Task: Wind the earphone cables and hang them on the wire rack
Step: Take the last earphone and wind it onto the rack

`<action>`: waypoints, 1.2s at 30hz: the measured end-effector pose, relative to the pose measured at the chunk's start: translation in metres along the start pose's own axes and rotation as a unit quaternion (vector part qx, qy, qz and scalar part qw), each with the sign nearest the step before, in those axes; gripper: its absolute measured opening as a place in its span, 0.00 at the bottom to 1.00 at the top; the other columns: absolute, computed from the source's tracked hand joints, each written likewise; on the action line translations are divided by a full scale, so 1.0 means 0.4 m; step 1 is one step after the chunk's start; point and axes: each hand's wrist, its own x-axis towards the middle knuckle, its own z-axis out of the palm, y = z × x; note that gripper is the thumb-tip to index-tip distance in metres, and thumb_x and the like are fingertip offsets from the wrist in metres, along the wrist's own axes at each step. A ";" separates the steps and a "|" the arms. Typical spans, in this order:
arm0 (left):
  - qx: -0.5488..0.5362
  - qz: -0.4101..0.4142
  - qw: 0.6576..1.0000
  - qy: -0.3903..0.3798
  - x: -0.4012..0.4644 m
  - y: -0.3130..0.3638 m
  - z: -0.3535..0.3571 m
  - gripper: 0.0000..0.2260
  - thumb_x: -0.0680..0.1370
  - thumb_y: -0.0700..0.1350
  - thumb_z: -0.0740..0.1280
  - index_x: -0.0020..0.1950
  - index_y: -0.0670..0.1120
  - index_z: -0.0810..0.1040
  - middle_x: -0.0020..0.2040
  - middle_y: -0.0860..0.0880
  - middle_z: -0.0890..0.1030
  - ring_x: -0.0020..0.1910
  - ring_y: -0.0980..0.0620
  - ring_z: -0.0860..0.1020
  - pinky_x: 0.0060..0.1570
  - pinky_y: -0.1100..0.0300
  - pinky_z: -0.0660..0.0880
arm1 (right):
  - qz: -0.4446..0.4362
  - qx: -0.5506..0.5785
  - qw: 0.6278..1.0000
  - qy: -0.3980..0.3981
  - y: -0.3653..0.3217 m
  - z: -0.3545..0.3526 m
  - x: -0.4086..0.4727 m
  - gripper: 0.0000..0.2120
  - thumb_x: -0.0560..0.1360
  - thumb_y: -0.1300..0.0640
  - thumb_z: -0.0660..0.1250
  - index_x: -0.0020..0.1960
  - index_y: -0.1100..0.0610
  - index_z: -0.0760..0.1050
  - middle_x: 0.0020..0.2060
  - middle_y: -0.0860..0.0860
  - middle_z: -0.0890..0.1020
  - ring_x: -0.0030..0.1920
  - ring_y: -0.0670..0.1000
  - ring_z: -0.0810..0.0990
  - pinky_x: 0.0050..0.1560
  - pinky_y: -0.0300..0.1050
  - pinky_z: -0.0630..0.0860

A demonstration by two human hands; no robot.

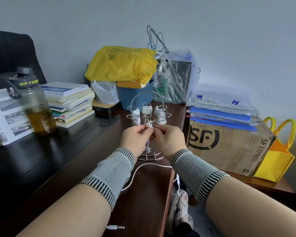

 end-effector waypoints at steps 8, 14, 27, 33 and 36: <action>-0.020 0.023 0.997 0.069 -0.078 -0.021 -0.013 0.05 0.77 0.41 0.69 0.44 0.47 0.85 0.38 0.49 0.86 0.41 0.50 0.85 0.40 0.55 0.81 | -0.020 0.084 0.996 -0.017 -0.002 -0.006 -0.069 0.12 0.74 0.57 0.66 0.35 0.46 0.81 0.34 0.47 0.85 0.39 0.48 0.83 0.50 0.48 0.80; -0.087 0.013 0.994 0.070 -0.106 -0.022 0.004 0.05 0.78 0.39 0.68 0.45 0.45 0.83 0.37 0.46 0.85 0.36 0.47 0.80 0.45 0.44 0.80 | -0.036 0.119 0.992 0.007 -0.009 -0.029 -0.090 0.09 0.73 0.55 0.67 0.37 0.44 0.79 0.34 0.47 0.84 0.30 0.42 0.76 0.40 0.43 0.74; -0.129 0.009 0.990 0.054 -0.101 -0.034 0.000 0.06 0.78 0.44 0.68 0.47 0.53 0.84 0.45 0.46 0.86 0.45 0.44 0.85 0.48 0.42 0.81 | -0.057 0.084 0.994 0.025 -0.054 0.000 -0.077 0.11 0.72 0.51 0.70 0.32 0.51 0.79 0.29 0.50 0.83 0.33 0.52 0.83 0.41 0.54 0.81; -0.115 0.018 0.992 0.042 -0.101 -0.033 -0.004 0.09 0.70 0.51 0.67 0.46 0.51 0.85 0.34 0.51 0.82 0.32 0.48 0.79 0.36 0.54 0.76 | -0.045 0.129 0.990 0.035 -0.044 0.004 -0.090 0.09 0.70 0.52 0.73 0.32 0.52 0.79 0.30 0.52 0.83 0.34 0.56 0.82 0.40 0.57 0.81; -0.120 0.017 0.991 0.051 -0.104 -0.030 -0.003 0.05 0.77 0.43 0.68 0.48 0.46 0.84 0.27 0.54 0.76 0.25 0.56 0.72 0.28 0.63 0.69 | -0.049 0.149 0.988 0.019 -0.034 0.001 -0.098 0.05 0.69 0.52 0.72 0.35 0.51 0.80 0.31 0.53 0.84 0.35 0.56 0.83 0.41 0.57 0.82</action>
